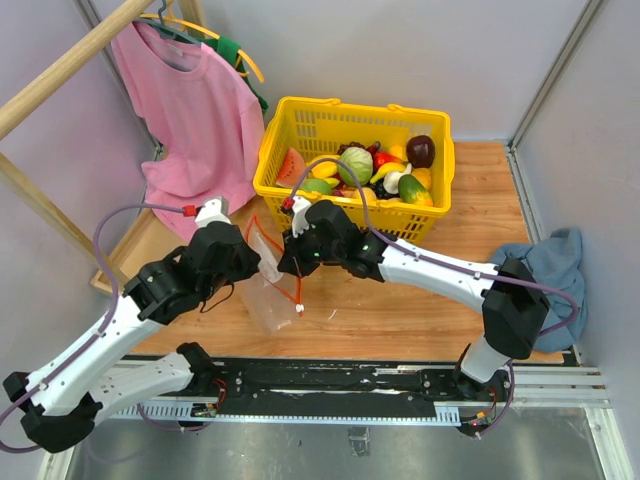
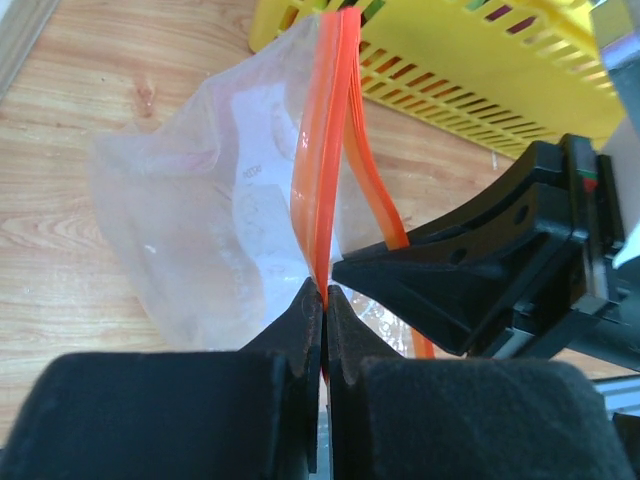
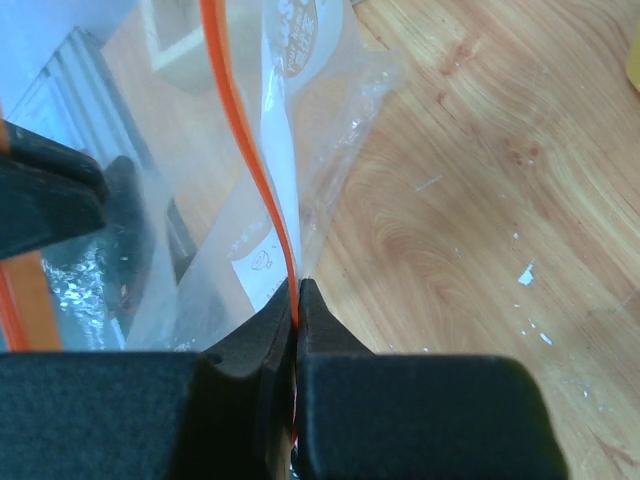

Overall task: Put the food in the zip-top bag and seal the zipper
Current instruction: Open the zipper of the food storage bag.

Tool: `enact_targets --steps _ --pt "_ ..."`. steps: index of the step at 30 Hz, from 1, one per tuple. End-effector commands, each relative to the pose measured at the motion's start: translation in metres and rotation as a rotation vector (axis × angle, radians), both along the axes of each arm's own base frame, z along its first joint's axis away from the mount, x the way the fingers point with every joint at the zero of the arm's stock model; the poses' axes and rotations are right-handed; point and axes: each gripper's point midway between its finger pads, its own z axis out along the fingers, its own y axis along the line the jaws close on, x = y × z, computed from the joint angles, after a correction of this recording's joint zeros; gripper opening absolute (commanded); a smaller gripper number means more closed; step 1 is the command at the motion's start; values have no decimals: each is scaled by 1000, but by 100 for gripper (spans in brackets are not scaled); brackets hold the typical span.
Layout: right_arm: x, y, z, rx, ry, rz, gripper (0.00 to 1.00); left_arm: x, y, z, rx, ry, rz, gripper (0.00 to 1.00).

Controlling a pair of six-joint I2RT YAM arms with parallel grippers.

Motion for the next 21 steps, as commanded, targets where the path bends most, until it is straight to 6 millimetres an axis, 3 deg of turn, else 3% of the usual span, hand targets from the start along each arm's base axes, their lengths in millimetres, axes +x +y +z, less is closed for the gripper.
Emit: enact_targets --steps 1,8,21 --pt "15 -23 -18 -85 -5 -78 1 9 -16 -10 13 -3 -42 0" --pt "29 -45 -33 -152 -7 -140 1 15 -33 -26 7 13 -84 0" --pt "52 -92 -57 -338 -87 -254 1 24 -30 -40 90 36 -69 0"
